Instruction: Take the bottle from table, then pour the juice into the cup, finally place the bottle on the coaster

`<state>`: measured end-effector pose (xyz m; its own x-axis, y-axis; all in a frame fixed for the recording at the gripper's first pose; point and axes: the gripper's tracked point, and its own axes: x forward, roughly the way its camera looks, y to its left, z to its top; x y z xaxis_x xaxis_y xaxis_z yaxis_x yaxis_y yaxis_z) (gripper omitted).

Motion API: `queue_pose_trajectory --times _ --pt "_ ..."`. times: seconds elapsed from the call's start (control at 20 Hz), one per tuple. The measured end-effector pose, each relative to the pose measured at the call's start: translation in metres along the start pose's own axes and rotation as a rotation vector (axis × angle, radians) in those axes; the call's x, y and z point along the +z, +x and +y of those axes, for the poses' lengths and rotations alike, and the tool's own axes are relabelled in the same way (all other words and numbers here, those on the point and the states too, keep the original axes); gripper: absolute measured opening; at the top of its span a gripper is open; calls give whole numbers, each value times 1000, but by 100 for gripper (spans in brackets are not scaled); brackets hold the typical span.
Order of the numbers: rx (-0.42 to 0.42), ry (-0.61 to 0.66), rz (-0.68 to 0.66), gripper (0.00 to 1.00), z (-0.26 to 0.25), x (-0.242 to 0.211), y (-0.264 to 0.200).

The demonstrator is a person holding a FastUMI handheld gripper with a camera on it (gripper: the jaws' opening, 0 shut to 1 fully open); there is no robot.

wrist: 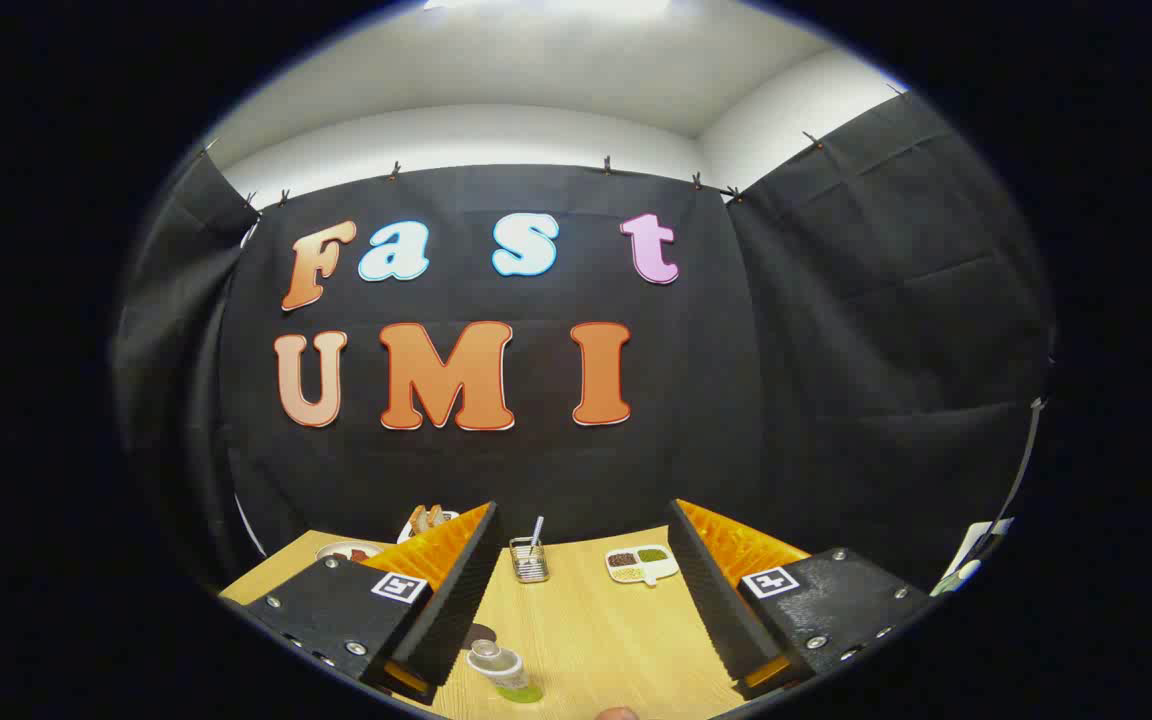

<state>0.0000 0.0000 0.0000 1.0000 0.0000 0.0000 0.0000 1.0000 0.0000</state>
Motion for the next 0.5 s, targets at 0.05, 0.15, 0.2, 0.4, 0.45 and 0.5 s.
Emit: queue_pose_trajectory --times 0.05,0.15,0.2,0.4,0.45,0.5 --pt "9 -3 -4 98 4 2 0" --pt "17 -21 -10 98 8 4 2" --pt "16 -33 -14 98 8 5 2" --pt "16 -41 -18 98 8 9 1" --pt "17 -37 -18 98 8 10 0" --pt "18 -33 -18 98 7 10 -1"
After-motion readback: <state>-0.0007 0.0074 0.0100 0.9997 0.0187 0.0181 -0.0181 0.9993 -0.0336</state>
